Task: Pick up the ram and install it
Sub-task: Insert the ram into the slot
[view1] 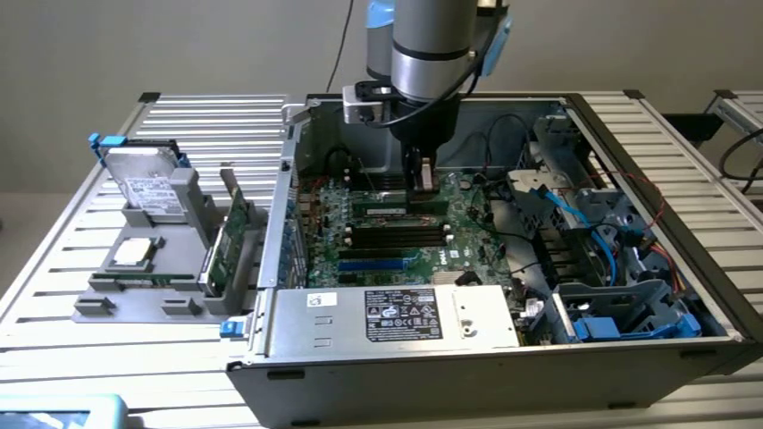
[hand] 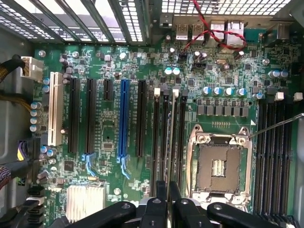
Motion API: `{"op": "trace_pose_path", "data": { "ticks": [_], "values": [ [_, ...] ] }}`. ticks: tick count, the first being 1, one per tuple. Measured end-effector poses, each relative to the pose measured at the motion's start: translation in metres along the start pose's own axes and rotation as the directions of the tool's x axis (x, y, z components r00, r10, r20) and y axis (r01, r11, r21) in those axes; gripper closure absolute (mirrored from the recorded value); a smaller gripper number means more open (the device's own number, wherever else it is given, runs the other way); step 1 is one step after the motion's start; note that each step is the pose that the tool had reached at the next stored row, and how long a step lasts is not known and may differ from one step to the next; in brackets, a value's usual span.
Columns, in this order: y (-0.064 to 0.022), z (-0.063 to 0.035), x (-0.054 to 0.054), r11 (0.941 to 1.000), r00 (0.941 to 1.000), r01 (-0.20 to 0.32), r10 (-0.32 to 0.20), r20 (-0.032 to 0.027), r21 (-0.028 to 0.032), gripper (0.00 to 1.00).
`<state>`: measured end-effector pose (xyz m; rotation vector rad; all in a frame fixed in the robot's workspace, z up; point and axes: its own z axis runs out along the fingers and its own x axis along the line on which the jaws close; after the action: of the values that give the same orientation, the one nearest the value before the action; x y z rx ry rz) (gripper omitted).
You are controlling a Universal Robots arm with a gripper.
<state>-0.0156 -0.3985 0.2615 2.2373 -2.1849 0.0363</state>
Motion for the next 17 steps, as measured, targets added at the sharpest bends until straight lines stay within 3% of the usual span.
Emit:
{"op": "trace_pose_path", "data": {
  "ticks": [11,17],
  "values": [
    [0.0,0.0074,0.001,1.0,1.0,0.0,0.0,-0.0005,-0.0001,0.86],
    [0.0,0.0106,0.001,1.0,1.0,0.0,0.0,-0.0088,-0.0003,0.86]
  ]
}}
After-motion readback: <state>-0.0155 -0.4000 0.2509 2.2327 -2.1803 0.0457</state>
